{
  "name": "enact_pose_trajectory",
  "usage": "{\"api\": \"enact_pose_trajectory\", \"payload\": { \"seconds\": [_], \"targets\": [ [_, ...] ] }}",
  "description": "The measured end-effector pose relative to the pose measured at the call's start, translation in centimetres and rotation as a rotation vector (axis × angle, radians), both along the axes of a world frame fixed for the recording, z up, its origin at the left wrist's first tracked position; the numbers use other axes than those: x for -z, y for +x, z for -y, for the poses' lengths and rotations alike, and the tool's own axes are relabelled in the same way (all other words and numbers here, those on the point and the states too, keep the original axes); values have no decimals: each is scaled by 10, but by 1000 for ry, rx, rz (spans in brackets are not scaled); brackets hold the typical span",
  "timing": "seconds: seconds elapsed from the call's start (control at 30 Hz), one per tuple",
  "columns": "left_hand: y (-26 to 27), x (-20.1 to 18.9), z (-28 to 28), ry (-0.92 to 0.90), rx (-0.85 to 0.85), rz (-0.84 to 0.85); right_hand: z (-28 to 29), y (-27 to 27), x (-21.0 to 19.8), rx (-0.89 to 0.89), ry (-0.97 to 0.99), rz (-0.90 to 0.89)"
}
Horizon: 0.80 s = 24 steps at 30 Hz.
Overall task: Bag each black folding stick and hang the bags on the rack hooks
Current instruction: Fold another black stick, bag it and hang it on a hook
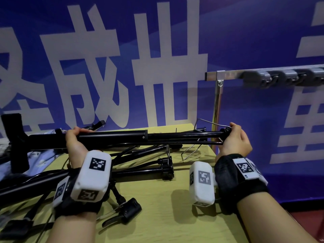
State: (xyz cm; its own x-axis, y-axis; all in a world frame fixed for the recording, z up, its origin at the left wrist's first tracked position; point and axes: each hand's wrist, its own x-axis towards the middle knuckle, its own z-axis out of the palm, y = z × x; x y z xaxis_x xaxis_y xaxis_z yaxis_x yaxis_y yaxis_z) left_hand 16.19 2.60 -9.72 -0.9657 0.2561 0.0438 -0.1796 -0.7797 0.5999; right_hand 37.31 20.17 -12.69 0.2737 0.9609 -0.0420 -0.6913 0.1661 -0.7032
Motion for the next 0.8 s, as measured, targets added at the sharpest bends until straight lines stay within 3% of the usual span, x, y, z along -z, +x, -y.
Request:
{"api": "enact_pose_trajectory", "payload": {
  "seconds": [0.27, 0.4, 0.53, 0.7, 0.8],
  "targets": [
    [0, 0, -5, 22, 126, 47, 1, -11, 7, -18, -43, 80],
    [1, -3, -4, 137, 207, 49, -1, -3, 5, 9, -146, 57],
    [1, -12, 2, 302, 160, 39, -9, 10, 1, 22, -203, -30],
    [-4, -10, 0, 233, 75, 127, -6, 11, -1, -6, -222, -52],
    [-10, -11, 10, 308, 114, 25, -4, 11, -3, 1, -216, -64]
  ]
}}
